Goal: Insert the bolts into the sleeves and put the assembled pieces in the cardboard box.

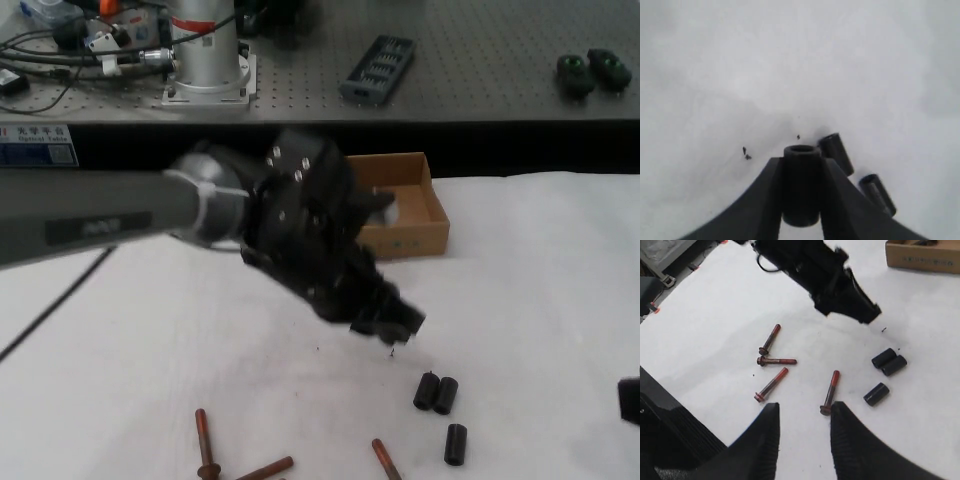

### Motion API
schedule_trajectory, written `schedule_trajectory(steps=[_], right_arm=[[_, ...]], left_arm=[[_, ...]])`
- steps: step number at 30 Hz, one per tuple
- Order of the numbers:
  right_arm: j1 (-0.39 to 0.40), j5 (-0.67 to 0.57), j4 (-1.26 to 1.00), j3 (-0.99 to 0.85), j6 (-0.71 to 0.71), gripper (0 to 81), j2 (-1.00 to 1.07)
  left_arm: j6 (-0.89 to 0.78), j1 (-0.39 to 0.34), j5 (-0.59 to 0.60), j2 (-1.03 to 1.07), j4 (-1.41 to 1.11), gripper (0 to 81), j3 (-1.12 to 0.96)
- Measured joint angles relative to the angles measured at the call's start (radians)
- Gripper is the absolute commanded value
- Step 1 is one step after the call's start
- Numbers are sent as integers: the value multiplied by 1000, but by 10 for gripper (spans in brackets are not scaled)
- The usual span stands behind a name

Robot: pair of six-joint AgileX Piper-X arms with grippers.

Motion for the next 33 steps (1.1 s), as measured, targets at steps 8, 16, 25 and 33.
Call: schedule_trajectory(steps=[8,16,25,33], right_arm=[[0,-73,-7,87,71,265,32],[0,-100,-86,86,79,265,102],[0,-138,-187,86,79,265,202],[29,-140,-265,86,110,265,327]], left_arm=[[-35,0,5,-151,-25,147,0],[-42,0,6,-282,-81,88,37],[-144,0,-25,-552,-396,73,453],[-228,0,-83,-656,-532,73,625]])
